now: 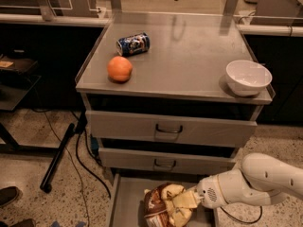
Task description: Place brown chip bag into bottom drawer
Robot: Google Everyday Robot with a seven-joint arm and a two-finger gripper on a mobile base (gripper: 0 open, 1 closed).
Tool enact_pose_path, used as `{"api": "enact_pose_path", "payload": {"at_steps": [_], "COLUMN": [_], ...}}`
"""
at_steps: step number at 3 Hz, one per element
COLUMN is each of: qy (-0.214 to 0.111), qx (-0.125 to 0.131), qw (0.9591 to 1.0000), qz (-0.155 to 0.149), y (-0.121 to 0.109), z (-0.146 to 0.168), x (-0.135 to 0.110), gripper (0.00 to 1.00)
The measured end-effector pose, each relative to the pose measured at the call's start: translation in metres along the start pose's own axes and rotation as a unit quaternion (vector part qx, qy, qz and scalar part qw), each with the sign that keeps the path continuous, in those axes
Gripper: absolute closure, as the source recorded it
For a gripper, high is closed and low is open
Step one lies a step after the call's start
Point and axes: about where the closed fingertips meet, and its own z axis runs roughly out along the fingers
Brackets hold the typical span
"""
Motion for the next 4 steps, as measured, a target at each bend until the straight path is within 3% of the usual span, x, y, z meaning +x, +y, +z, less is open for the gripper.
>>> {"api": "enact_pose_path", "payload": {"at_steps": [1,2,4], "qy": [-0.041,-0.057,-0.068], "qx": [-0.020,-0.043,-0.058], "qw": [0.9980,0.9941,0.9923], "qz": [0.045,0.081,0.086], "y": [-0.033,-0.059,-0.068], "z": [0.023,0.049,0.059], "x": [0.015,0.030,0.028], "gripper": [1.00,1.00,1.00]}}
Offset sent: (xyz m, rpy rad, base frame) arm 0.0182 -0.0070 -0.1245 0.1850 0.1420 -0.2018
